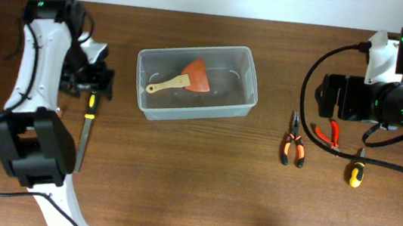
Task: Pack container
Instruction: 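Lower the left gripper and grasp the yellow-black file handle, then move the file into the container and open the left gripper, then grasp the socket bit strip with the left gripper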
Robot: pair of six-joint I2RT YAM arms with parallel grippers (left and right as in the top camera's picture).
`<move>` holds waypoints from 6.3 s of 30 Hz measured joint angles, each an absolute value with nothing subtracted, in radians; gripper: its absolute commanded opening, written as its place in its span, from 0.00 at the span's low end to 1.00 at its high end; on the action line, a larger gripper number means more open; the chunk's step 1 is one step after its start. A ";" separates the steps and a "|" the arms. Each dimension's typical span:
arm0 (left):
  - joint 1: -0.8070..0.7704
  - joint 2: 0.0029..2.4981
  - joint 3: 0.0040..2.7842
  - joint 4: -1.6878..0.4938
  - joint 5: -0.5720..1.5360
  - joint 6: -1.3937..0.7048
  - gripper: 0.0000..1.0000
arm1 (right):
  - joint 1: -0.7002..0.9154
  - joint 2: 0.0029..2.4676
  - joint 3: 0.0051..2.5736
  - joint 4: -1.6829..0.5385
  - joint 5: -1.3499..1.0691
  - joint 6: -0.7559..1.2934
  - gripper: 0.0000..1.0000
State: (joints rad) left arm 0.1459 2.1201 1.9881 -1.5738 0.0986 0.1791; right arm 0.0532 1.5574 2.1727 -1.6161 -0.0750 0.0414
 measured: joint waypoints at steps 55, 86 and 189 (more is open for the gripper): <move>0.189 2.156 1.551 -0.982 -0.020 0.193 0.14 | 0.053 1.559 2.173 -1.624 -0.075 0.040 0.99; -0.062 1.834 1.945 -1.252 -0.035 0.441 0.02 | 0.053 1.559 2.173 -1.624 -0.075 0.041 0.99; 0.398 2.224 1.656 -1.141 -0.122 0.477 0.82 | 0.053 1.559 2.173 -1.692 -0.075 0.041 0.99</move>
State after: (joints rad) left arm 0.3977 2.2242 1.6562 -1.1408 -0.1223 0.4774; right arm 0.0532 1.5589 2.1727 -1.6924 -0.0753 0.0406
